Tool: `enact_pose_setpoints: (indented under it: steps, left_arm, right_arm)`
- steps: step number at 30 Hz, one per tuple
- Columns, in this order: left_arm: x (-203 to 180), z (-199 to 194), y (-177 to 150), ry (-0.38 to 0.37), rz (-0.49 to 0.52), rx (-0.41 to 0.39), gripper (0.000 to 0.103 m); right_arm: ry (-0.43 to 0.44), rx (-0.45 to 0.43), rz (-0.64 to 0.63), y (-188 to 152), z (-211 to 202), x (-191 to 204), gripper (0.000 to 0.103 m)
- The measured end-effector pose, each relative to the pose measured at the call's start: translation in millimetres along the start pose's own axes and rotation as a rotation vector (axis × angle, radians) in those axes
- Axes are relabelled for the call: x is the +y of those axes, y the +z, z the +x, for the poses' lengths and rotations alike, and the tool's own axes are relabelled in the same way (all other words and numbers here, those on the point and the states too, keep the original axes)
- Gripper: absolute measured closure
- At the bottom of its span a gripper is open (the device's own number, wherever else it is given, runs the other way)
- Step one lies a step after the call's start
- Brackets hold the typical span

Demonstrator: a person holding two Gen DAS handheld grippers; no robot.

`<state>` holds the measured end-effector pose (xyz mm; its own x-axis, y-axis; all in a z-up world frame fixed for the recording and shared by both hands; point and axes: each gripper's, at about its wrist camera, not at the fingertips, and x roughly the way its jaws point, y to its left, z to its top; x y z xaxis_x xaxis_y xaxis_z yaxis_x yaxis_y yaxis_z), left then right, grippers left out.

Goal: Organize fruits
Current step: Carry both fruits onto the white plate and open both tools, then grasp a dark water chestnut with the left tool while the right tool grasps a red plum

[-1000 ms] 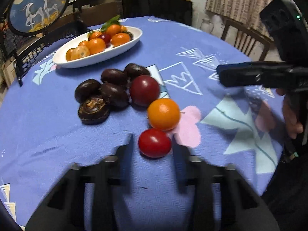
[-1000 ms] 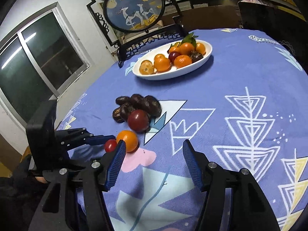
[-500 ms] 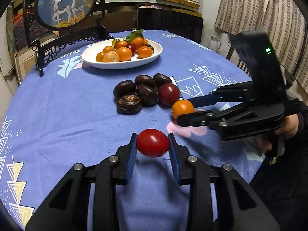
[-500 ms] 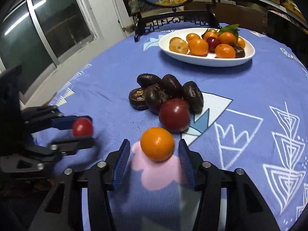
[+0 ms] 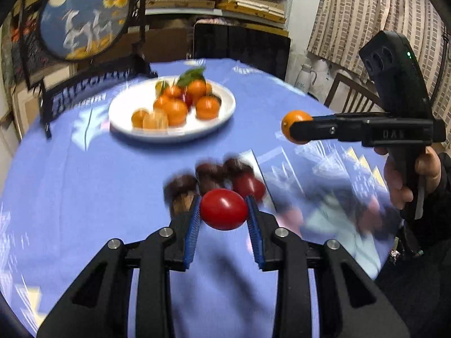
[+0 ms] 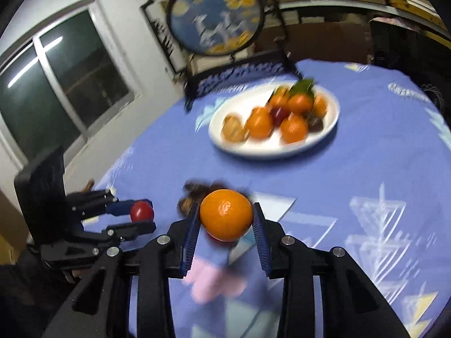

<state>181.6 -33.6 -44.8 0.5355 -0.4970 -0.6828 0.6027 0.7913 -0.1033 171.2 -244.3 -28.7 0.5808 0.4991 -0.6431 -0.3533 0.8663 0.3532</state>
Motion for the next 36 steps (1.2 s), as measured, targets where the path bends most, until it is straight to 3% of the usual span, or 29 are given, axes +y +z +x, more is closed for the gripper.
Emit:
enact_pose_setpoints:
  steps: [7,13,15,18,20,25,30,32,36]
  left_arm:
    - [44,53,89,0.004,-0.040,-0.033,0.072]
    - [84,108,127,0.071,-0.101,-0.007,0.072]
    - [96,118,130,0.076,-0.134,-0.006,0.068]
    - [111,121,131,0.099,-0.183,-0.027,0.049]
    - [115,108,125,0.092,-0.216,-0.050,0.037]
    - [93,70,96,0.100,-0.139,-0.047,0.036]
    - [55,37,39,0.074,-0.037,0.019,0.033]
    - [44,31,17,0.073,-0.008,0.047,0.033]
    - [33,26,-20,0.078,0.022,0.090,0.033]
  right_arm:
    - [0.014,-0.026,0.057,84,40,-36,0.066]
    - [-0.014,-0.006,0.086,126,104,-54,0.065]
    - [-0.034,-0.007,0.092,131,118,-58,0.064]
    - [-0.064,-0.036,0.100,135,121,-62,0.060]
    - [-0.059,-0.051,0.097,132,114,-63,0.059]
    - [-0.065,-0.034,0.030,100,82,-41,0.059]
    - [-0.060,0.009,-0.069,36,46,-6,0.056]
    - [-0.045,0.029,-0.114,6,38,10,0.048]
    - [-0.027,0.086,-0.147,-36,43,31,0.047]
